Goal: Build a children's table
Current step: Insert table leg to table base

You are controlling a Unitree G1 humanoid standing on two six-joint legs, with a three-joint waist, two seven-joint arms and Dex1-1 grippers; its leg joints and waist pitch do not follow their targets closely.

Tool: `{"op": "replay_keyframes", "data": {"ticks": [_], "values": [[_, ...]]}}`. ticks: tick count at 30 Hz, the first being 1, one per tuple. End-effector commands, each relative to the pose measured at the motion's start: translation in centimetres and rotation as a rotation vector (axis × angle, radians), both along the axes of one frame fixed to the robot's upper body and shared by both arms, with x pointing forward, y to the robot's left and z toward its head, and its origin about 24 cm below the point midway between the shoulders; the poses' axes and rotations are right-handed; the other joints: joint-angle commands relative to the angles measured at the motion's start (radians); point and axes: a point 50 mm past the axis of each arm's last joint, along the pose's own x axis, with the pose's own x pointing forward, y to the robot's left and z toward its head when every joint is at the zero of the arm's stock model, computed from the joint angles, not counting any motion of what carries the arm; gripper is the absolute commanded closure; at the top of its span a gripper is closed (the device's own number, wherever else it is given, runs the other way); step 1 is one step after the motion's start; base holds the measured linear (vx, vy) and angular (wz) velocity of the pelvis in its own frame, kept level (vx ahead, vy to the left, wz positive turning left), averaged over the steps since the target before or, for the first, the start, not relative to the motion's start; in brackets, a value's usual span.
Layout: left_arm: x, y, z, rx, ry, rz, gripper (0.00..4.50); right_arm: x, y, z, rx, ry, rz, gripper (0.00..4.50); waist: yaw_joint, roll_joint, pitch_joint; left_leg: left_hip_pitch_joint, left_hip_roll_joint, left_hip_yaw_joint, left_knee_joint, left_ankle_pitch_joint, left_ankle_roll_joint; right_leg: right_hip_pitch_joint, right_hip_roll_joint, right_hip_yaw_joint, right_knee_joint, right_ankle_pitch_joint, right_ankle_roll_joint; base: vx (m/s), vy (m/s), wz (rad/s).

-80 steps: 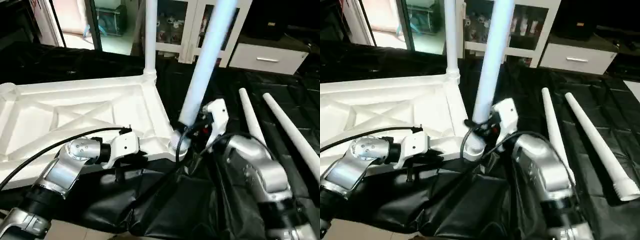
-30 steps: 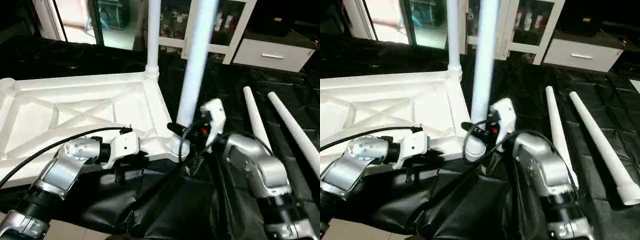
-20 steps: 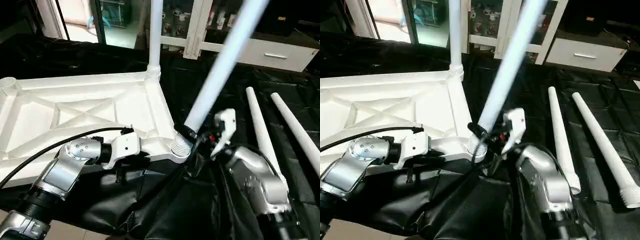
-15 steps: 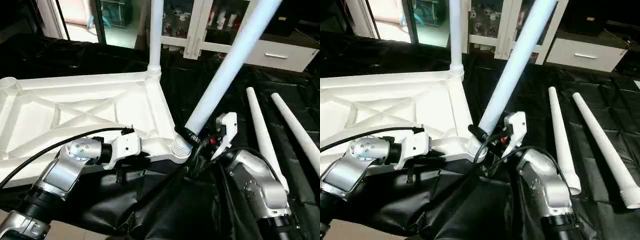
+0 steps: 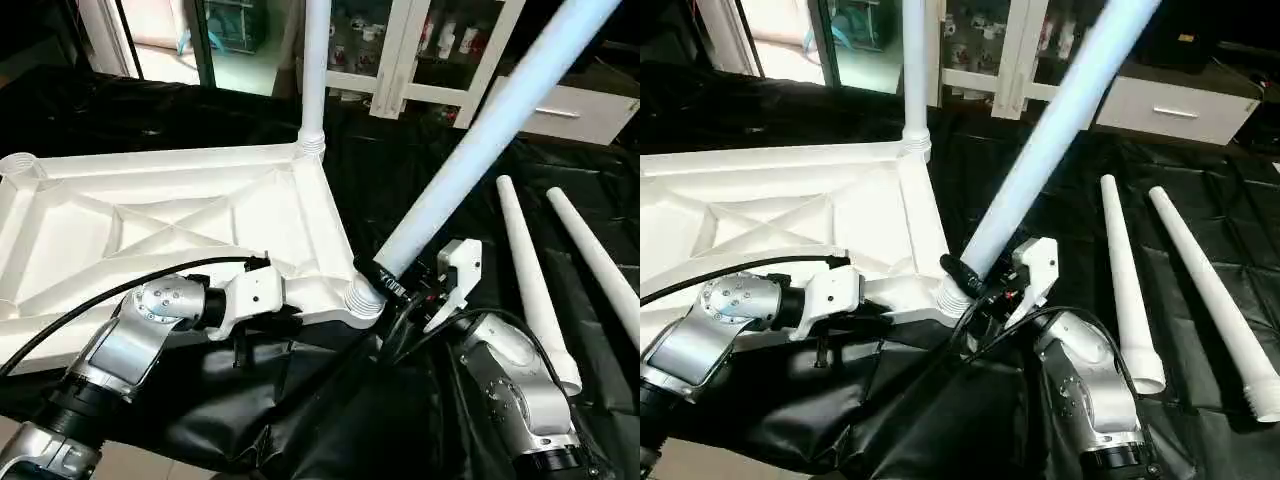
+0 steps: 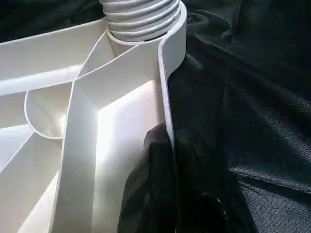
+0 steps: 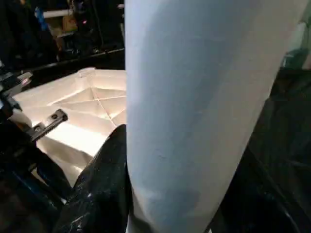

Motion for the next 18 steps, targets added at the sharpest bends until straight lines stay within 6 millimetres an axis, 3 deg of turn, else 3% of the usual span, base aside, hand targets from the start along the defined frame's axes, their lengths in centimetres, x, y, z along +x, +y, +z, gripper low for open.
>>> {"op": "replay_keyframes", "data": {"ticks": [1, 3, 6, 7, 9, 11, 18], "values": [[-0.9, 0.5, -2.3, 0.051, 0.089, 0.03, 4.48, -1.5, -0.7, -4.7, -0.197, 0.193, 0.017, 2.64, -0.012, -0.002, -0.003, 0.001, 0.071, -0.033, -0.101, -0.344, 0.014, -0.001, -0.073, 0.047, -0.105, -0.592, -0.09, 0.0, 0.0, 0.0], [-0.9, 0.5, -2.3, 0.051, 0.089, 0.031, 4.48, -1.5, -0.7, -4.8, -0.207, 0.194, 0.02, 2.64, -0.014, -0.004, -0.005, 0.014, 0.07, -0.038, -0.103, -0.385, 0.01, -0.007, -0.079, 0.05, -0.121, -0.699, -0.054, 0.0, 0.0, 0.0], [-0.9, 0.6, -2.4, 0.056, 0.09, 0.032, 4.48, -1.7, -1.0, -6.1, -0.31, 0.258, 0.02, 2.64, -0.02, -0.004, -0.004, 0.005, 0.071, -0.042, -0.109, -0.372, 0.007, -0.003, -0.074, 0.047, -0.117, -0.658, -0.054, 0.0, 0.0, 0.0], [-0.9, 0.6, -2.4, 0.057, 0.091, 0.031, 4.48, -1.7, -1.1, -6.4, -0.344, 0.27, 0.017, 2.64, -0.023, -0.001, -0.002, 0.007, 0.071, -0.042, -0.109, -0.386, 0.003, -0.007, -0.072, 0.048, -0.117, -0.652, -0.057, 0.0, 0.0, 0.0], [-0.9, 0.6, -2.4, 0.057, 0.092, 0.031, 4.48, -1.7, -1.2, -6.6, -0.341, 0.292, 0.007, 2.64, -0.025, -0.001, -0.005, 0.015, 0.071, -0.041, -0.107, -0.419, 0.002, -0.014, -0.073, 0.051, -0.121, -0.67, -0.054, 0.0, 0.0, 0.0], [-0.9, 0.6, -2.4, 0.056, 0.093, 0.032, 4.48, -1.6, -1.4, -6.9, -0.342, 0.329, -0.009, 2.64, -0.03, -0.003, -0.003, 0.007, 0.071, -0.047, -0.111, -0.44, -0.002, -0.01, -0.073, 0.048, -0.121, -0.689, -0.048, 0.0, 0.0, 0.0], [-0.7, 0.5, -2.4, 0.055, 0.093, 0.036, 4.48, -1.3, -2.0, -7.4, -0.274, 0.436, -0.082, 2.64, -0.034, -0.002, -0.005, 0.012, 0.072, -0.052, -0.113, -0.477, -0.01, -0.015, -0.074, 0.048, -0.126, -0.703, -0.041, 0.0, 0.0, 0.0]]}}
